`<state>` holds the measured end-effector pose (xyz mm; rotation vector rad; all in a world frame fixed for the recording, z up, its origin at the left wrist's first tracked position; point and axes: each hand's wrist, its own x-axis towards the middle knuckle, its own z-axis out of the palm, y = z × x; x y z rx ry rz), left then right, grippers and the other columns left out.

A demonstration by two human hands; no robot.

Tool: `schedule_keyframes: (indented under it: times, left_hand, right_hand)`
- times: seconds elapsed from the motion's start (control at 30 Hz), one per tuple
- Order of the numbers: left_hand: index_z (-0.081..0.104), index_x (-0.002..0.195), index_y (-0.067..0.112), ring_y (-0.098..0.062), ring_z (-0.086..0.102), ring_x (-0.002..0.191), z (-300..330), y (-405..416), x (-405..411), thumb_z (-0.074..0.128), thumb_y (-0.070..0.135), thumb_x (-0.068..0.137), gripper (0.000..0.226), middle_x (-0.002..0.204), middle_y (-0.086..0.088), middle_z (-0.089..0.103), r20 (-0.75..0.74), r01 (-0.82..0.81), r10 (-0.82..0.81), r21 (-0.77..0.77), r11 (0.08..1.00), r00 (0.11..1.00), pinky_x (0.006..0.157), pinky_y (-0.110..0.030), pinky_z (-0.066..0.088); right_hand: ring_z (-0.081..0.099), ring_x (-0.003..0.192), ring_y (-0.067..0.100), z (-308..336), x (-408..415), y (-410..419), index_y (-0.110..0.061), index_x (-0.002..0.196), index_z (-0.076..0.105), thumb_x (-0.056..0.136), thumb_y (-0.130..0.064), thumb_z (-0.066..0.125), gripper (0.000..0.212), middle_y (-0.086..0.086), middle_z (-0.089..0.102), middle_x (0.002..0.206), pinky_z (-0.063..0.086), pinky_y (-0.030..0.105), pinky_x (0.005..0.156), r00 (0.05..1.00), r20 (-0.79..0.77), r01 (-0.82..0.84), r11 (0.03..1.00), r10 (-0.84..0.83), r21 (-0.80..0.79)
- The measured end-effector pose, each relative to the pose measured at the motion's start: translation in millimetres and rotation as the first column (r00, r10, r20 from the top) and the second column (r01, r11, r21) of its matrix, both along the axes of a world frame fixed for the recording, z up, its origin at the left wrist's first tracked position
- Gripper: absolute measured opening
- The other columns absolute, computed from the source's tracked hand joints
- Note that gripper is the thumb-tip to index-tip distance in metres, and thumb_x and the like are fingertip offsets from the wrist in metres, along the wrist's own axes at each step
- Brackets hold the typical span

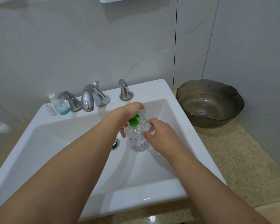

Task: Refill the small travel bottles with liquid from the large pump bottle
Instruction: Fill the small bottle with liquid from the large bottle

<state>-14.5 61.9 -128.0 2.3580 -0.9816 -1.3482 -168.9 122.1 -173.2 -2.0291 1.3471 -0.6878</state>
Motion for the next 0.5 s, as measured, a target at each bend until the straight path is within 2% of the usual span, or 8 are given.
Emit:
schedule_keyframes:
  times: [0.1, 0.23, 0.37, 0.5]
  left_hand:
    - [0.051, 0.136, 0.01, -0.047, 0.053, 0.123, -1.3, 0.2, -3.9, 0.042, 0.048, 0.095, 0.056, 0.136, -0.017, 0.056, 0.032, -0.021, 0.022, -0.028, 0.999, 0.999, 0.084, -0.076, 0.048]
    - [0.053, 0.128, 0.006, -0.049, 0.055, 0.116, -3.4, -1.6, -8.2, 0.036, 0.03, 0.096, 0.043, 0.132, -0.023, 0.056, 0.085, -0.031, 0.036, -0.059, 0.998, 0.996, 0.076, -0.074, 0.052]
    - [0.063, 0.112, 0.002, -0.051, 0.063, 0.102, -9.1, -2.8, -7.1, 0.03, 0.014, 0.086, 0.044, 0.119, -0.029, 0.062, 0.127, -0.027, 0.038, -0.084, 0.996, 0.991, 0.068, -0.073, 0.053]
    - [0.065, 0.11, 0.001, -0.051, 0.066, 0.098, -11.6, -3.5, -5.4, 0.03, 0.011, 0.083, 0.045, 0.114, -0.029, 0.065, 0.131, -0.02, 0.033, -0.098, 0.995, 0.991, 0.07, -0.073, 0.053]
  right_hand:
    - [0.055, 0.099, 0.018, -2.0, 0.3, -1.6, -0.02, 0.11, 0.056, 0.09, -0.034, 0.062, 0.026, -0.003, 0.061, 0.104, 0.047, 0.036, 0.082, 1.0, -0.006, 0.014, 1.0, -0.014, -0.013]
    - [0.057, 0.095, 0.019, -3.1, 1.4, -3.3, -0.019, 0.106, 0.058, 0.089, -0.034, 0.064, 0.023, -0.003, 0.063, 0.102, 0.049, 0.037, 0.08, 1.0, -0.012, 0.024, 1.0, -0.024, 0.013]
    - [0.058, 0.091, 0.02, -3.9, 2.3, -3.6, -0.018, 0.102, 0.06, 0.087, -0.033, 0.065, 0.021, -0.002, 0.064, 0.099, 0.05, 0.037, 0.078, 1.0, -0.024, 0.02, 0.999, -0.02, 0.027]
    - [0.059, 0.089, 0.021, -3.3, 2.7, -3.6, -0.018, 0.102, 0.061, 0.087, -0.032, 0.065, 0.022, -0.002, 0.064, 0.099, 0.05, 0.037, 0.077, 1.0, -0.01, 0.02, 0.999, -0.019, 0.035]
